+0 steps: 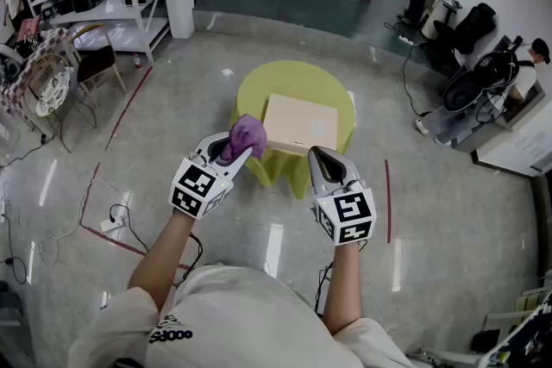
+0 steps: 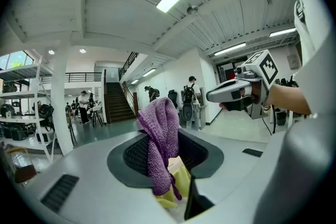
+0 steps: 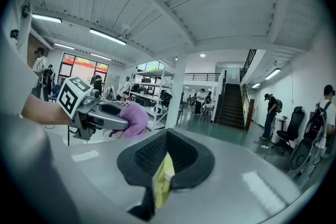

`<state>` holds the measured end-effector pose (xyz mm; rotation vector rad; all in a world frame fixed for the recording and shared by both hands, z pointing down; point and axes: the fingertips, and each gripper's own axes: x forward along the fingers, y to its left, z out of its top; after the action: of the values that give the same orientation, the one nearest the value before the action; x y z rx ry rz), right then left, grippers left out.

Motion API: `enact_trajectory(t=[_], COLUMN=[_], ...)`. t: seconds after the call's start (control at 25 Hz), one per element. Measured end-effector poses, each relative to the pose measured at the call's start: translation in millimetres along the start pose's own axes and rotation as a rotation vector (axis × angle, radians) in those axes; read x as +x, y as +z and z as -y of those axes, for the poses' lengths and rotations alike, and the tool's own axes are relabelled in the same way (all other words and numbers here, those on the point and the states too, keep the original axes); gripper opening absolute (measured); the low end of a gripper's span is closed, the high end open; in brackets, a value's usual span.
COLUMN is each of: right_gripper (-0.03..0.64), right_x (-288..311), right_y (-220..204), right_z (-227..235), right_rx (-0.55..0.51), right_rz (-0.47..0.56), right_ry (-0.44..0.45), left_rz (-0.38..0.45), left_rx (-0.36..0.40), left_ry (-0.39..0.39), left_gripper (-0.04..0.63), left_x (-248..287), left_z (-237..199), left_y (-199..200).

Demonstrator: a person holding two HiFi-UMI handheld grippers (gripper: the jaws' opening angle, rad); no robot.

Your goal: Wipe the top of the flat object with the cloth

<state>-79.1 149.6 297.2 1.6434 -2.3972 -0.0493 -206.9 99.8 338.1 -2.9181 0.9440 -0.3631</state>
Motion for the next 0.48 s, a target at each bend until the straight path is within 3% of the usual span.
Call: enact_trajectory(t=[0.32,0.48], right_gripper=[0.009,0.009], right_x=[-7,-14], right_y=[6,-4], right_z=[24,35], right_rx=[-0.002,0.034], right_rz=[0.069,0.056], right_ry=[-0.058,-0.011], left_rz=[-0.006,-0.015], left_rx=[-0.015,-0.025], left_ry=[0.008,0.024], left_gripper=[0.132,0.132], left_x=[13,21], left_z=[6,15], left_y=[0,1])
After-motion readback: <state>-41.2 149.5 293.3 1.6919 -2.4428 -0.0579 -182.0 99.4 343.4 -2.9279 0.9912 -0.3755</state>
